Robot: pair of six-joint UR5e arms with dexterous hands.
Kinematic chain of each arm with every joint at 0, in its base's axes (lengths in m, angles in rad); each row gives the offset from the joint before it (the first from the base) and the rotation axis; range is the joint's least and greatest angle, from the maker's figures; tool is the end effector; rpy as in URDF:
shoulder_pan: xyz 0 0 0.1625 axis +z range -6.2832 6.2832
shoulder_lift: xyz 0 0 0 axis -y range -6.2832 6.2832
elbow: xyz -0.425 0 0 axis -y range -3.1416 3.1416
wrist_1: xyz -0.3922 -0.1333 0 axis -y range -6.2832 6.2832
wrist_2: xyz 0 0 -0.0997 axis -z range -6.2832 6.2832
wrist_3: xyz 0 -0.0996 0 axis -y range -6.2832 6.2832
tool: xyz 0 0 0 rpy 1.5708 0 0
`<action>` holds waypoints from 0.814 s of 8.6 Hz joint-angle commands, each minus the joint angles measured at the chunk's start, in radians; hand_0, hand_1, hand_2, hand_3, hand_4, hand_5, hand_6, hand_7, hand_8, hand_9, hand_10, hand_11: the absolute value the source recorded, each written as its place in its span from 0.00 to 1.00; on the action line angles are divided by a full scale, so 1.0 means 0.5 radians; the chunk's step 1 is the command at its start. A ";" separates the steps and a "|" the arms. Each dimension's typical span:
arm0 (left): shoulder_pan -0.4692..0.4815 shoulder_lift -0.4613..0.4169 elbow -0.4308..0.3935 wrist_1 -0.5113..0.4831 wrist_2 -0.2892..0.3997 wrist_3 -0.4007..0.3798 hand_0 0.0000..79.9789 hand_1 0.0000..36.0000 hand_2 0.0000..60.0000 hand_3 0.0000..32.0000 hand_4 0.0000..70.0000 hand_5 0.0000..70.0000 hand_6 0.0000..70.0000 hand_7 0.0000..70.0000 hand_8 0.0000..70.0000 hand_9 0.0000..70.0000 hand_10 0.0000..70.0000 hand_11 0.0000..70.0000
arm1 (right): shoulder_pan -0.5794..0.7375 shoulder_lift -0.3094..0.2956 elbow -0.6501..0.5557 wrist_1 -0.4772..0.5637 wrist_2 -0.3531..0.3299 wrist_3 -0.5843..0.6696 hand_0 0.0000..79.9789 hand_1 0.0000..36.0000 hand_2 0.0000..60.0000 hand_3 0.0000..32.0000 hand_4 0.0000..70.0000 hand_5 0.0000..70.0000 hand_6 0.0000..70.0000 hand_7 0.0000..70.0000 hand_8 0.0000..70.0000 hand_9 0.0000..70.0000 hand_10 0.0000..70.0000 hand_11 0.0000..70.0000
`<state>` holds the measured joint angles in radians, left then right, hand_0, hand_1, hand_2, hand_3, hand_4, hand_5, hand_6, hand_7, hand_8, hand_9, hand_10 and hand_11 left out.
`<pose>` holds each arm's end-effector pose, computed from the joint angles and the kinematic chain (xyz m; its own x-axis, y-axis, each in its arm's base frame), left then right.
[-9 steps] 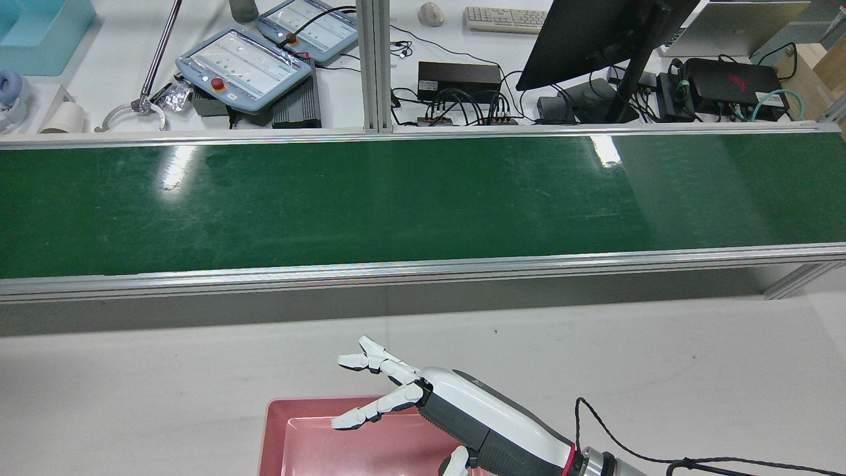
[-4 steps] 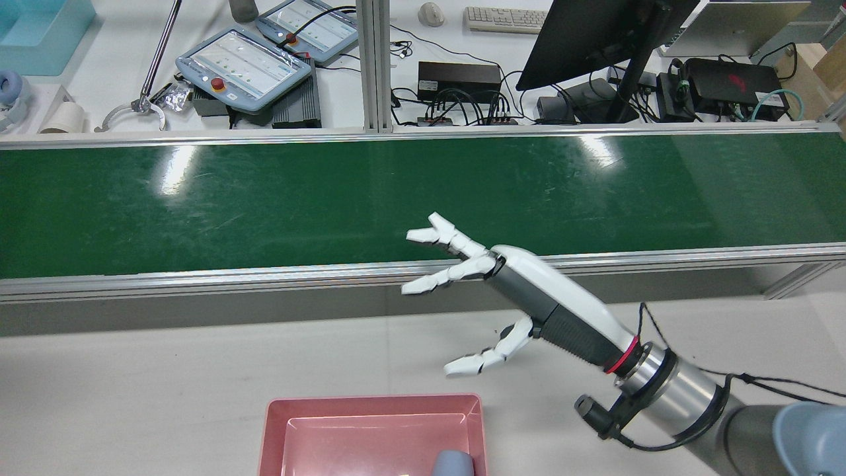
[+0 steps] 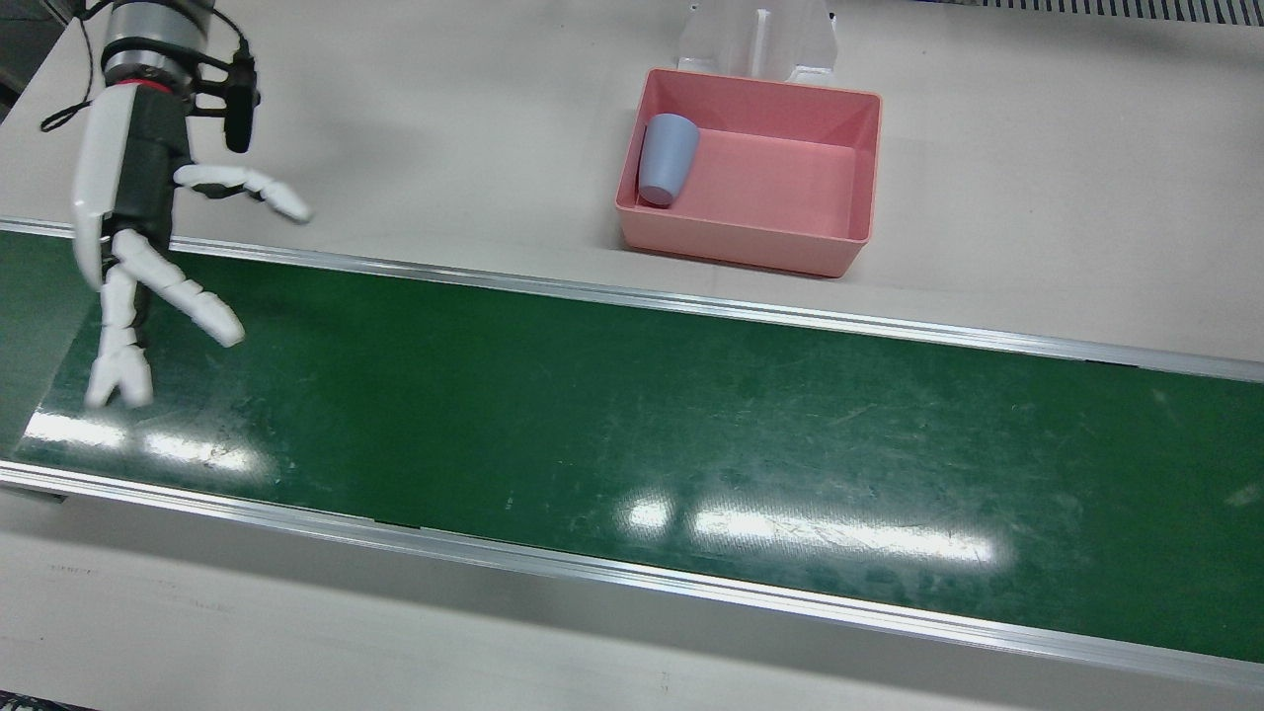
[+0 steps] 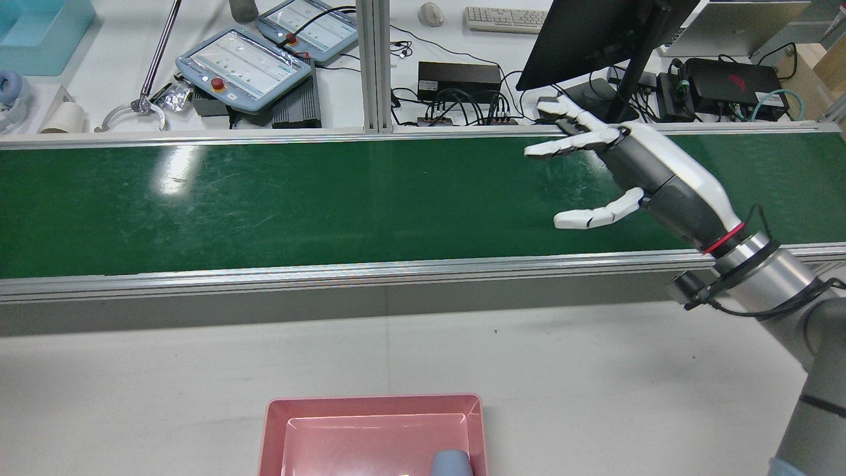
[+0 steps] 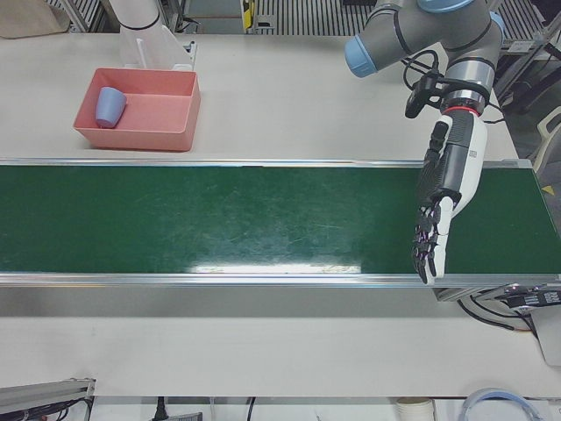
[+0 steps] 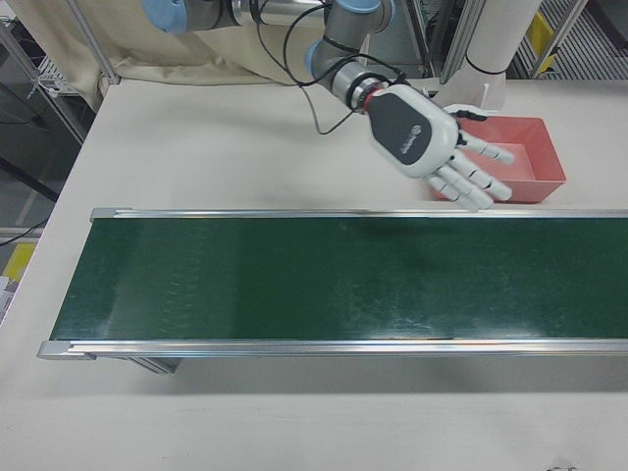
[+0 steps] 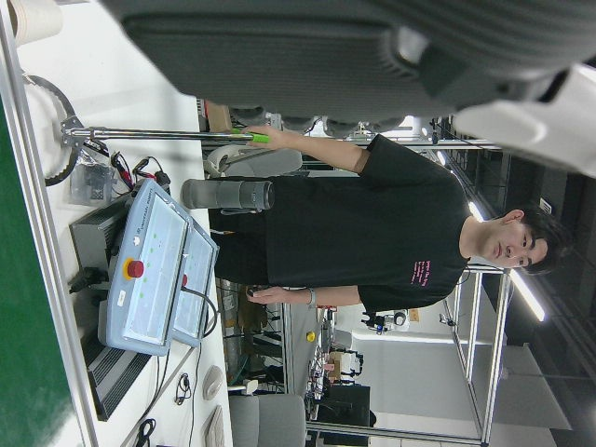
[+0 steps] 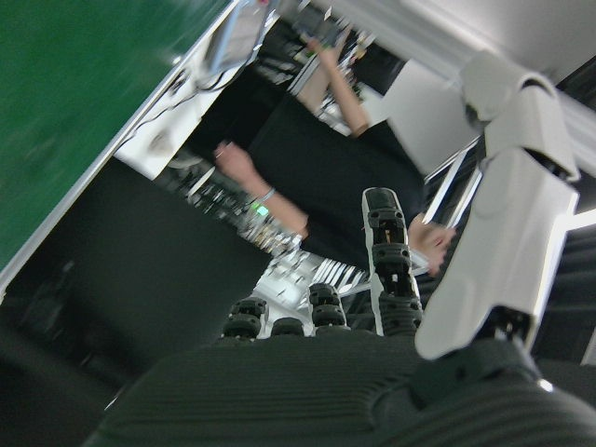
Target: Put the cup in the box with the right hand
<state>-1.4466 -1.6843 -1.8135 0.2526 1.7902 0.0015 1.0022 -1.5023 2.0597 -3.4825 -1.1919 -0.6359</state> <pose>-0.0460 -0.5325 0.5371 -0.9417 -0.3356 -0.0240 -0.0114 0.1031 -0.9946 -0.1117 -0.4908 0.4565 -0.8551 0.0501 0.5161 -0.4874 0.2619 -0.8329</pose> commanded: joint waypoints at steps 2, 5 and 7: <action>0.000 0.000 0.004 -0.002 0.000 0.000 0.00 0.00 0.00 0.00 0.00 0.00 0.00 0.00 0.00 0.00 0.00 0.00 | 0.502 -0.017 -0.604 0.095 -0.208 0.345 0.61 0.38 0.26 0.00 0.28 0.07 0.06 0.17 0.00 0.04 0.07 0.12; 0.000 0.000 -0.002 0.001 0.000 0.000 0.00 0.00 0.00 0.00 0.00 0.00 0.00 0.00 0.00 0.00 0.00 0.00 | 0.517 -0.057 -0.601 0.160 -0.313 0.348 0.58 0.51 0.56 0.00 0.18 0.07 0.06 0.16 0.00 0.04 0.06 0.11; 0.000 0.000 0.001 0.001 0.000 0.000 0.00 0.00 0.00 0.00 0.00 0.00 0.00 0.00 0.00 0.00 0.00 0.00 | 0.521 -0.057 -0.594 0.160 -0.313 0.352 0.58 0.51 0.55 0.00 0.18 0.07 0.06 0.16 0.00 0.04 0.06 0.11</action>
